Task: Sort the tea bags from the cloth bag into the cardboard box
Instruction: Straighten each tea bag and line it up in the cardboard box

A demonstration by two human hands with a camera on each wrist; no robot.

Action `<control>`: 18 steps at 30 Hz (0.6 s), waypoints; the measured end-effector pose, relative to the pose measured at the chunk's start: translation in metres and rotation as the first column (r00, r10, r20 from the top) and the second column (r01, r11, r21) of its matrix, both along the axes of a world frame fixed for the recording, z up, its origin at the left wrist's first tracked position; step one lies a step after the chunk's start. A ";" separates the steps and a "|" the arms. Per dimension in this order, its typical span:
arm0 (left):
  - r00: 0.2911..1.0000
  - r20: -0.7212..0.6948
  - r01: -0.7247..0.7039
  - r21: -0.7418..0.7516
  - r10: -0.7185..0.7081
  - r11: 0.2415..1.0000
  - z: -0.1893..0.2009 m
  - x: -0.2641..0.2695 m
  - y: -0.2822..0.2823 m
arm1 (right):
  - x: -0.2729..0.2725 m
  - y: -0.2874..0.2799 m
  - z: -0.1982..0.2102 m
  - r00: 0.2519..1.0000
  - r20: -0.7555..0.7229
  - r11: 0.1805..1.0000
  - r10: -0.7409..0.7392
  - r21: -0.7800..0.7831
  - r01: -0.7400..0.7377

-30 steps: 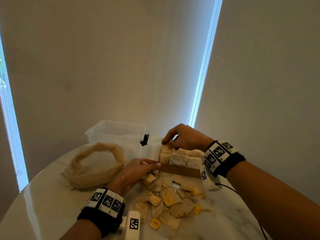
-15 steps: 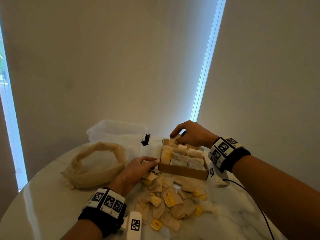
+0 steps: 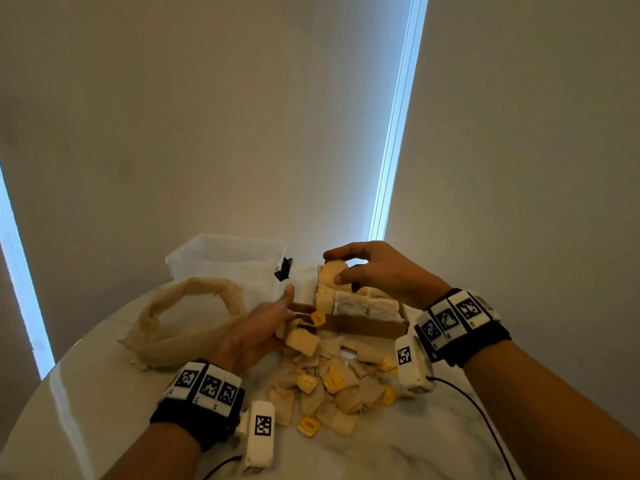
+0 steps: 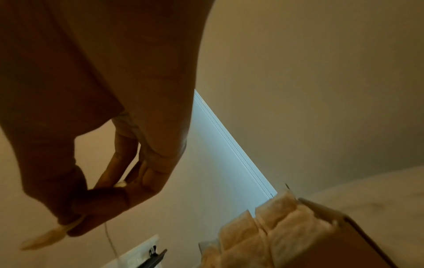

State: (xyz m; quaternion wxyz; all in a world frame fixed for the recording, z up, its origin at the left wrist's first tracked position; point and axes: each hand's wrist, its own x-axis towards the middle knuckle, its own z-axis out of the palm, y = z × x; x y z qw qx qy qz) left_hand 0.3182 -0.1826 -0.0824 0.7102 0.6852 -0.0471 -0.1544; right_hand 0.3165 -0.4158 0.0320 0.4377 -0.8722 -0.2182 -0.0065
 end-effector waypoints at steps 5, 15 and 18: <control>0.997 -0.080 0.002 -0.155 -0.015 0.988 0.011 -0.006 -0.008 | -0.004 0.004 -0.032 0.998 -0.064 1.000 0.024 0.021 -0.023; 0.985 -0.173 -0.084 -0.334 0.026 0.939 0.005 0.000 -0.005 | -0.011 -0.003 -0.075 0.977 -0.214 1.000 -0.006 0.023 0.011; 0.974 -0.226 -0.129 -0.453 0.026 0.882 0.004 0.002 -0.005 | -0.009 0.007 -0.078 0.963 -0.267 0.999 -0.036 -0.029 0.029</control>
